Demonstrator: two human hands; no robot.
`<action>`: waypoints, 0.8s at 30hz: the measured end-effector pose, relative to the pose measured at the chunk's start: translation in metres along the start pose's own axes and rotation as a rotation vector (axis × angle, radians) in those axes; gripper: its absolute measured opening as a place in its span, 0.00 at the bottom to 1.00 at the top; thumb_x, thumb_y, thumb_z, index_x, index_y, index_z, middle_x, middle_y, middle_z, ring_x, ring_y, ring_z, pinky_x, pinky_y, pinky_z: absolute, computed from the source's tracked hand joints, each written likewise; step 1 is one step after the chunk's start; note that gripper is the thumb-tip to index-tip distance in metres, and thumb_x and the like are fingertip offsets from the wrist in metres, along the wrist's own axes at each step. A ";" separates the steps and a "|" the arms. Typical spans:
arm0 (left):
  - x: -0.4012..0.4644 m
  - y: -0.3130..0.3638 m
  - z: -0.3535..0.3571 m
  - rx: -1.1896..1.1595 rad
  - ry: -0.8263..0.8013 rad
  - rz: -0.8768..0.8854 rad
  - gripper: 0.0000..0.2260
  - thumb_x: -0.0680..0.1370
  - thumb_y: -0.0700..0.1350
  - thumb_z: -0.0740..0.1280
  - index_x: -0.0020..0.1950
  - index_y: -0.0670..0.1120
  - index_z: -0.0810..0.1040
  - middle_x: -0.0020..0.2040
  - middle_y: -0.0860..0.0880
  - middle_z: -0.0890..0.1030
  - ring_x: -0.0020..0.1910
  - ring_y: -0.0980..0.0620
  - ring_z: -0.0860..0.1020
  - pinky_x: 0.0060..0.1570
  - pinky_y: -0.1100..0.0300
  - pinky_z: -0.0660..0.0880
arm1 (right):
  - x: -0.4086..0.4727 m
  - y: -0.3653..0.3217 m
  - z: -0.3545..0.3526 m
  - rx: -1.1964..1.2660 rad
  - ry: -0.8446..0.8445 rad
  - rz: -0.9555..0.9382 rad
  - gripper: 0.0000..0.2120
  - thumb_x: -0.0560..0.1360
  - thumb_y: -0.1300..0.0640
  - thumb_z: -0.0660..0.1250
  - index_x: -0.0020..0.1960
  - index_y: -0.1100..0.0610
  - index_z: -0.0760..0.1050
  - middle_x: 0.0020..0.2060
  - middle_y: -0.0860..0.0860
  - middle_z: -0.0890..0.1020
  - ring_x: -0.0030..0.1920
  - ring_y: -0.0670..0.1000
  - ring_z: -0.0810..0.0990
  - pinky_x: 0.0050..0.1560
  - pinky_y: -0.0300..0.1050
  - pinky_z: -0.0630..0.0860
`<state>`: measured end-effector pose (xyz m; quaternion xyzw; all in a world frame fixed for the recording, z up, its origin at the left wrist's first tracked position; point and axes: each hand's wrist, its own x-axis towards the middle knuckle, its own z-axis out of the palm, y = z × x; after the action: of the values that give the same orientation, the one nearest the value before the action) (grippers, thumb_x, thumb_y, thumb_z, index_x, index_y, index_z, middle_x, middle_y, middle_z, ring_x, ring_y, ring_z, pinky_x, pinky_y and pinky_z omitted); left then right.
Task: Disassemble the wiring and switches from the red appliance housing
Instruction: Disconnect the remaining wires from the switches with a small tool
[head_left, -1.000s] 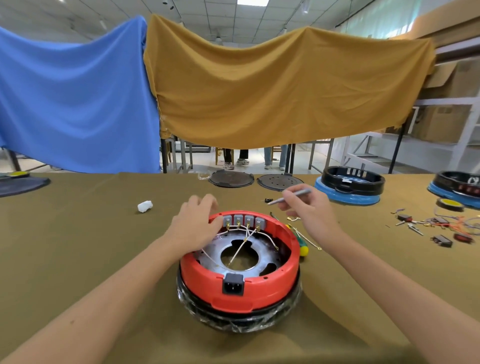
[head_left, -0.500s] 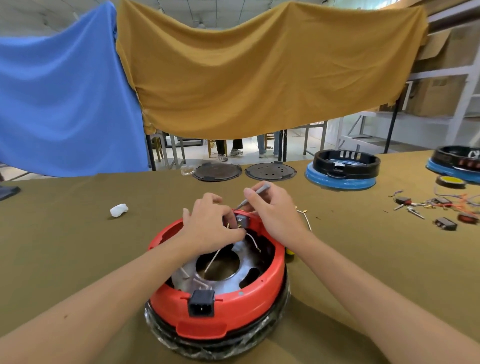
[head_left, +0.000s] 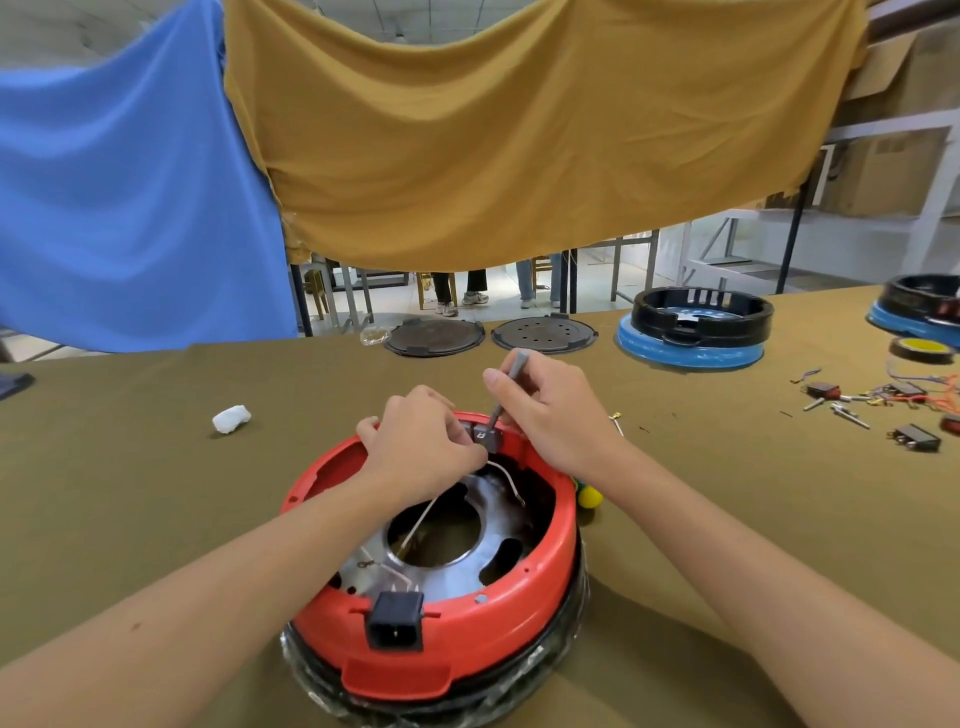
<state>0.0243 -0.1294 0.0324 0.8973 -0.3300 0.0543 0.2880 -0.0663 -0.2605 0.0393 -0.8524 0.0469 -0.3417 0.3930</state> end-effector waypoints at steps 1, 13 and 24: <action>0.000 -0.001 0.001 -0.009 0.007 0.000 0.07 0.68 0.50 0.72 0.31 0.51 0.81 0.54 0.60 0.74 0.59 0.55 0.69 0.56 0.50 0.58 | 0.001 0.001 0.000 -0.022 -0.018 -0.017 0.14 0.82 0.51 0.64 0.43 0.60 0.74 0.32 0.50 0.82 0.38 0.53 0.82 0.47 0.59 0.78; 0.001 -0.002 0.000 -0.066 -0.015 -0.002 0.06 0.70 0.49 0.74 0.33 0.51 0.84 0.55 0.61 0.75 0.60 0.56 0.67 0.53 0.53 0.54 | 0.002 0.010 -0.001 -0.139 -0.088 -0.173 0.12 0.80 0.51 0.66 0.41 0.55 0.76 0.32 0.48 0.81 0.36 0.47 0.79 0.42 0.49 0.74; -0.003 0.000 -0.005 -0.092 -0.038 -0.020 0.05 0.70 0.47 0.73 0.33 0.51 0.85 0.56 0.61 0.76 0.62 0.55 0.70 0.56 0.53 0.57 | 0.004 0.013 0.001 -0.035 -0.054 -0.068 0.12 0.78 0.52 0.69 0.41 0.59 0.78 0.35 0.57 0.82 0.40 0.58 0.80 0.48 0.58 0.76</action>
<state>0.0227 -0.1252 0.0360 0.8874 -0.3283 0.0193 0.3230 -0.0603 -0.2705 0.0322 -0.8691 0.0134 -0.3308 0.3674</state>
